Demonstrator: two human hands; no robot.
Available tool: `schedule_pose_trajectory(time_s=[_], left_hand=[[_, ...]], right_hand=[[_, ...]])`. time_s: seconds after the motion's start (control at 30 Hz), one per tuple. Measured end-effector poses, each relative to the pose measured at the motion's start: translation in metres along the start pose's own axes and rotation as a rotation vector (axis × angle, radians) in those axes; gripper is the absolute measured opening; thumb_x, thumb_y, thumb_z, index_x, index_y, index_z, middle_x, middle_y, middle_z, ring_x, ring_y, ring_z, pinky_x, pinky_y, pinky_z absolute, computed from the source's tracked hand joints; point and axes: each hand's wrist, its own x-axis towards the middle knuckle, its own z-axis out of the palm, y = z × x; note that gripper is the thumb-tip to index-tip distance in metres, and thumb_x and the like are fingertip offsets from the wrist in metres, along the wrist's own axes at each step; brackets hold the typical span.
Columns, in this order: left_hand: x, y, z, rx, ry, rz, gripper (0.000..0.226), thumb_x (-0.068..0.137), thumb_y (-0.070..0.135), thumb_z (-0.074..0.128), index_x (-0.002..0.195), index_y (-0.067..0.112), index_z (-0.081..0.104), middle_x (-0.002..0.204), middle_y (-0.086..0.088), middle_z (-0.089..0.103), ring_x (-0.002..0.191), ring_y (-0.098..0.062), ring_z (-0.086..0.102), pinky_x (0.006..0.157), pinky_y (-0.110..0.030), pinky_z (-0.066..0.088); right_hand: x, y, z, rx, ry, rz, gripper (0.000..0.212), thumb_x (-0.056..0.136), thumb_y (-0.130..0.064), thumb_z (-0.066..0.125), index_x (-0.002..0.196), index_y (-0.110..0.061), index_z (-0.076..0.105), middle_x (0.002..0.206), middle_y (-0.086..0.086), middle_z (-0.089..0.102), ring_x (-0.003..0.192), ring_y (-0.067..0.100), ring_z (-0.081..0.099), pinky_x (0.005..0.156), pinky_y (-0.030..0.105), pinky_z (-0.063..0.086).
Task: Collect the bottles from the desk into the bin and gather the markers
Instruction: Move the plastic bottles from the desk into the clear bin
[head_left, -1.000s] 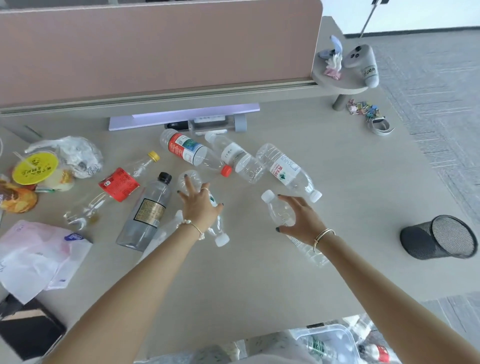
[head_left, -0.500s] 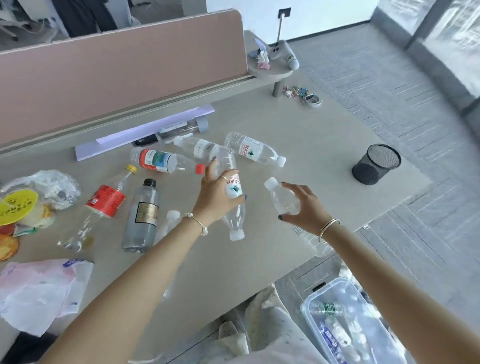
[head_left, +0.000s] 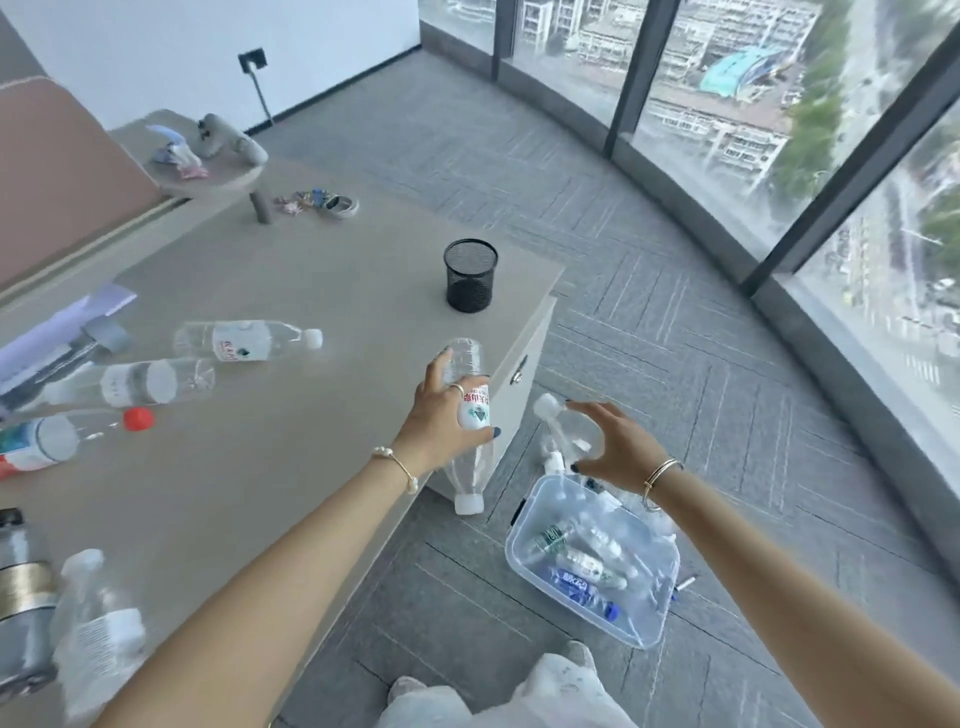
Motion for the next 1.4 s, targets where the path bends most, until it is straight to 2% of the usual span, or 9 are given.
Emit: schedule_pose_trajectory(time_s=[0.07, 0.2, 0.3, 0.43, 0.57, 0.83, 0.97, 1.2, 1.4], left_hand=[[0.008, 0.018, 0.018, 0.008, -0.048, 0.029, 0.067, 0.071, 0.037, 0.077, 0.131, 0.025, 0.05, 0.154, -0.003, 0.003, 0.143, -0.027, 0.014, 0.118, -0.036, 0.017], [0.022, 0.055, 0.059, 0.009, -0.118, 0.071, 0.067, 0.073, 0.039, 0.075, 0.133, 0.026, 0.048, 0.154, 0.002, 0.002, 0.144, -0.021, 0.011, 0.116, -0.03, 0.015], [0.033, 0.082, 0.09, 0.004, -0.163, 0.072, 0.066, 0.073, 0.036, 0.075, 0.132, 0.023, 0.049, 0.153, 0.002, 0.003, 0.145, -0.019, 0.012, 0.117, -0.031, 0.015], [0.04, 0.104, 0.122, 0.014, -0.175, 0.024, 0.066, 0.072, 0.033, 0.076, 0.132, 0.023, 0.05, 0.154, 0.0, 0.003, 0.144, -0.022, 0.014, 0.118, -0.033, 0.017], [0.045, 0.117, 0.148, 0.037, -0.203, 0.001, 0.067, 0.071, 0.033, 0.078, 0.131, 0.022, 0.051, 0.155, -0.001, 0.003, 0.144, -0.022, 0.016, 0.118, -0.034, 0.018], [0.054, 0.142, 0.191, 0.083, -0.242, -0.048, 0.069, 0.07, 0.033, 0.079, 0.132, 0.026, 0.05, 0.157, 0.004, -0.001, 0.142, -0.026, 0.017, 0.114, -0.035, 0.023], [0.06, 0.149, 0.212, 0.069, -0.261, -0.057, 0.071, 0.069, 0.038, 0.078, 0.133, 0.025, 0.049, 0.157, 0.003, -0.002, 0.143, -0.026, 0.014, 0.115, -0.035, 0.021], [0.06, 0.158, 0.24, 0.112, -0.377, -0.097, 0.074, 0.073, 0.053, 0.069, 0.138, 0.029, 0.042, 0.156, 0.006, -0.009, 0.144, -0.028, 0.012, 0.116, -0.04, 0.023], [0.056, 0.158, 0.243, 0.115, -0.415, -0.144, 0.069, 0.083, 0.053, 0.058, 0.142, 0.028, 0.033, 0.157, 0.0, -0.005, 0.138, -0.031, 0.032, 0.109, -0.04, 0.036]], right_hand=[[-0.011, 0.025, -0.001, 0.001, -0.017, 0.043, 0.08, 0.068, -0.023, 0.076, 0.135, -0.029, 0.034, 0.138, 0.004, 0.041, 0.117, 0.024, 0.049, 0.095, 0.034, 0.045], [-0.03, 0.081, -0.004, -0.015, -0.082, 0.117, 0.081, 0.069, -0.026, 0.075, 0.136, -0.033, 0.031, 0.136, 0.003, 0.042, 0.11, 0.022, 0.053, 0.089, 0.029, 0.047], [-0.036, 0.123, -0.006, 0.002, -0.129, 0.132, 0.084, 0.068, -0.028, 0.075, 0.136, -0.039, 0.027, 0.138, 0.001, 0.043, 0.115, 0.021, 0.05, 0.094, 0.038, 0.048], [-0.034, 0.161, -0.007, -0.018, -0.201, 0.115, 0.087, 0.069, -0.03, 0.075, 0.139, -0.039, 0.023, 0.141, -0.002, 0.043, 0.122, 0.023, 0.048, 0.101, 0.043, 0.043], [-0.032, 0.189, -0.01, -0.038, -0.185, 0.059, 0.066, 0.077, -0.028, 0.067, 0.135, -0.034, 0.034, 0.137, -0.003, 0.048, 0.124, 0.022, 0.044, 0.103, 0.045, 0.039], [-0.044, 0.23, -0.031, 0.047, -0.126, 0.073, 0.048, 0.079, -0.023, 0.06, 0.125, -0.027, 0.047, 0.119, 0.001, 0.061, 0.112, 0.022, 0.052, 0.095, 0.036, 0.043], [-0.054, 0.242, -0.045, 0.087, -0.09, 0.087, 0.043, 0.083, -0.022, 0.059, 0.125, -0.024, 0.048, 0.118, -0.002, 0.063, 0.109, 0.019, 0.056, 0.096, 0.032, 0.041], [-0.067, 0.254, -0.055, 0.108, -0.079, 0.137, 0.041, 0.083, -0.022, 0.059, 0.123, -0.023, 0.049, 0.119, 0.0, 0.062, 0.107, 0.016, 0.059, 0.096, 0.031, 0.047], [-0.072, 0.255, -0.05, 0.113, -0.087, 0.157, 0.039, 0.083, -0.022, 0.059, 0.121, -0.025, 0.05, 0.116, 0.0, 0.063, 0.105, 0.017, 0.059, 0.095, 0.035, 0.048]])
